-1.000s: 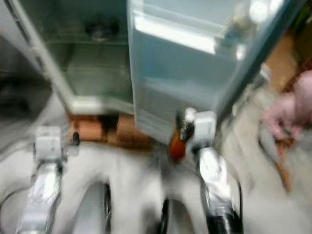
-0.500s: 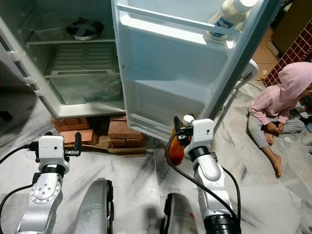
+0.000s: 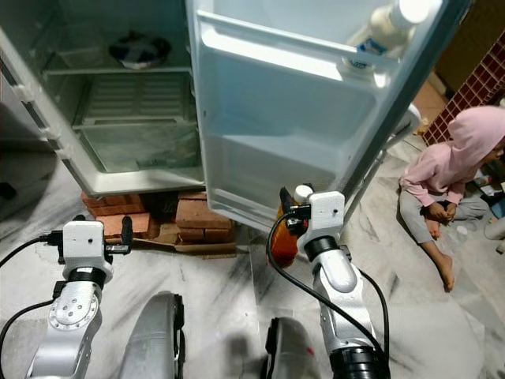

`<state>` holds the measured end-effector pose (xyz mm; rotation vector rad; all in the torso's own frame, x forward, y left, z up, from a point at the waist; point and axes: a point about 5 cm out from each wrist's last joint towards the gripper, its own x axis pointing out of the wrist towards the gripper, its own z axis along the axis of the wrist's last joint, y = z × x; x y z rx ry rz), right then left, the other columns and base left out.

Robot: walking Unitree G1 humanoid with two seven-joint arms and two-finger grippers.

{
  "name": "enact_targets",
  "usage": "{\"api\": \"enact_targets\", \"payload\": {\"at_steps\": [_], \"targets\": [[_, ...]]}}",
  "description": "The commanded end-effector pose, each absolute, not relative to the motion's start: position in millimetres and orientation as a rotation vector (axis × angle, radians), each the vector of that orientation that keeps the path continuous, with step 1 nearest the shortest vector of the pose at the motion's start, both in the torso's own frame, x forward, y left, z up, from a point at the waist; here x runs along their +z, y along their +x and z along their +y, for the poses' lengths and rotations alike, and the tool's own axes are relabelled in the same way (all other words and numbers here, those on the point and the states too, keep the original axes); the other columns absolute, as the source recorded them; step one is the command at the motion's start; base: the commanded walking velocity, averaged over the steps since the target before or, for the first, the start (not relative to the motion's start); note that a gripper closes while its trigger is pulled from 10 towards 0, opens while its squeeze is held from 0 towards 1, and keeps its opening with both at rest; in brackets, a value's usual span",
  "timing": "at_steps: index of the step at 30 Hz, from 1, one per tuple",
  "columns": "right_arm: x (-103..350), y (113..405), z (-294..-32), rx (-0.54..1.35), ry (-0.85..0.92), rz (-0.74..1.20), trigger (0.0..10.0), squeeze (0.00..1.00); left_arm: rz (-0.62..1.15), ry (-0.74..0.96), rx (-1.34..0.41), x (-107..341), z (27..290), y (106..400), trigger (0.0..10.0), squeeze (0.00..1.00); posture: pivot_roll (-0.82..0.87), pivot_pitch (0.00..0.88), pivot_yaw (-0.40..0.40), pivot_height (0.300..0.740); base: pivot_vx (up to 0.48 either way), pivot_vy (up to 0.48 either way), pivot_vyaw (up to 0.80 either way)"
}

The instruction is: Restocking fridge

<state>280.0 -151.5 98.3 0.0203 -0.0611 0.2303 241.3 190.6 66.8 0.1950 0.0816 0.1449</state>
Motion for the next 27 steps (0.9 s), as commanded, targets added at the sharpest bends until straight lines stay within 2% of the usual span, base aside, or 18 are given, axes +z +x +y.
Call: {"api": "enact_targets", "payload": {"at_steps": [1, 20, 27], "targets": [[106.7, 282.7, -152.0, 0.236, 0.012, -0.102, 10.0, 0.00, 0.068, 0.193, 0.136, 69.2, 188.5, 242.1, 10.0, 0.00, 0.09, 0.130, -0.042, 0.638, 0.401, 0.000, 0.00], [107.1, 283.4, -151.4, 0.244, 0.011, -0.103, 10.0, 0.00, 0.075, 0.190, 0.128, 67.9, 188.0, 243.6, 10.0, 0.00, 0.09, 0.130, -0.040, 0.638, 0.390, 0.000, 0.00], [106.4, 283.5, -150.6, 0.249, 0.013, -0.102, 10.0, 0.00, 0.078, 0.194, 0.129, 67.3, 187.6, 244.3, 10.0, 0.00, 0.09, 0.130, -0.041, 0.638, 0.041, 0.000, 0.00]]}}
